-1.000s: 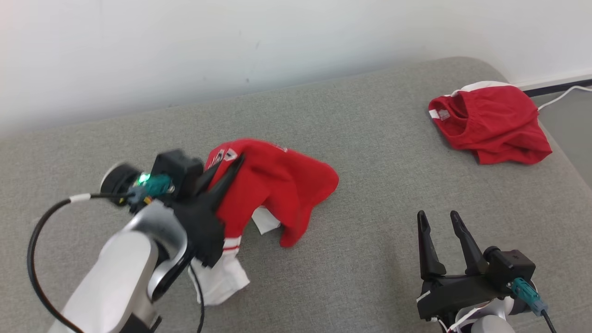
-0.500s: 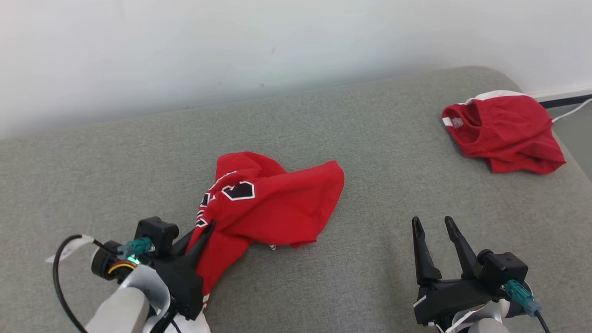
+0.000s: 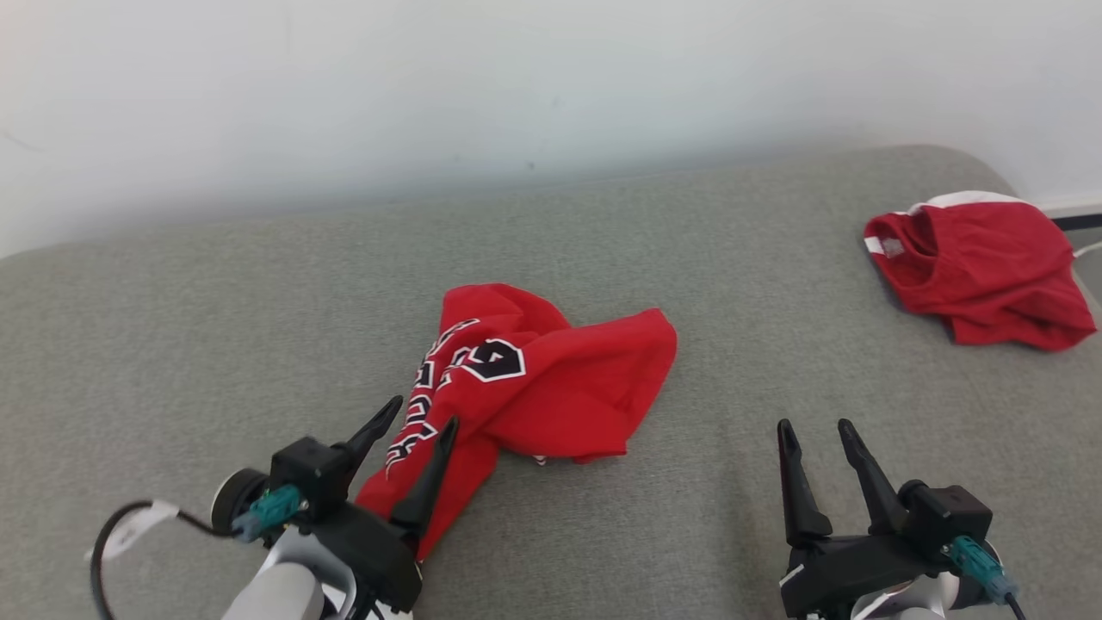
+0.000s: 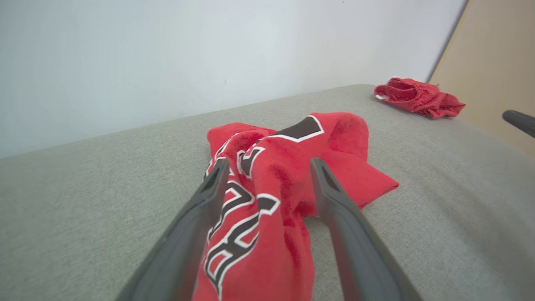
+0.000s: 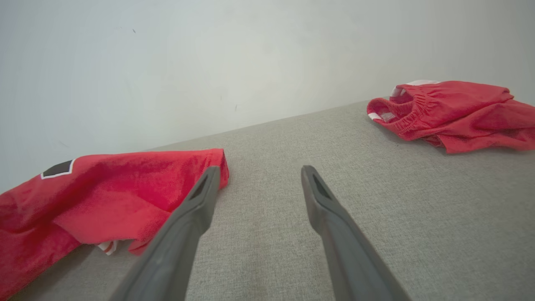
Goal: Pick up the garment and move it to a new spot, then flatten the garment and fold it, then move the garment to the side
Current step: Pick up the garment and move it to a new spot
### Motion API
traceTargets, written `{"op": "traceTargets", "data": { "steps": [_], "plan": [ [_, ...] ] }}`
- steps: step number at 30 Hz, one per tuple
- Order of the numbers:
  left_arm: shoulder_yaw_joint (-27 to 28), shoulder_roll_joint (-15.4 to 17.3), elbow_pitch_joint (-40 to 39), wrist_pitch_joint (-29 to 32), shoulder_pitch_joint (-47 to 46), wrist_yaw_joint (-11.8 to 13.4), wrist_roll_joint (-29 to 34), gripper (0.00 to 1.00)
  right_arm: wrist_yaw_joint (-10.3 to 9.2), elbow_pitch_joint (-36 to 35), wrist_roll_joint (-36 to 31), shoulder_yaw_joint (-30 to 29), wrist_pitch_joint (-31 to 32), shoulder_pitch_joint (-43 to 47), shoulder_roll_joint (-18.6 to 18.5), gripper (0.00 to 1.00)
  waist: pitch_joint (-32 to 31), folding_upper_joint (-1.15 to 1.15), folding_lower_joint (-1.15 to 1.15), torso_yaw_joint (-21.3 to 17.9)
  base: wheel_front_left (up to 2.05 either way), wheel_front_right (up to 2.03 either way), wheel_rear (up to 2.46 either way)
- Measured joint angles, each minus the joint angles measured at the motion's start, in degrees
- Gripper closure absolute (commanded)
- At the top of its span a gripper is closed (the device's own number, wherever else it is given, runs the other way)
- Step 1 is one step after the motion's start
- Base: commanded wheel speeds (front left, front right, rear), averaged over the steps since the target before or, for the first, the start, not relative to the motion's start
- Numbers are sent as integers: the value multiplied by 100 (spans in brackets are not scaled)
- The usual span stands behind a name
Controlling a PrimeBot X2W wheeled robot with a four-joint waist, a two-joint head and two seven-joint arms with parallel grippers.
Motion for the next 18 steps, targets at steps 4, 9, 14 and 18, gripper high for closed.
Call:
{"op": "traceTargets", "data": {
  "steps": [4,9,14,18],
  "plan": [
    [134,37,-387,-97,309,316,3,0,0,-23,-13,-93,-1,79,-11,0,-38,0,0,144,0,0,0],
    [359,152,-851,-171,726,675,8,0,0,-65,-41,-145,-1,137,-15,0,-83,0,0,345,0,0,0],
    [617,259,-1280,-221,1128,979,9,0,0,-108,-64,-131,0,186,-19,0,-113,0,0,500,0,0,0],
    [837,299,-1503,-229,1418,1191,42,0,0,-120,-64,-144,0,187,-38,0,-114,0,0,567,0,0,0]
  ]
}}
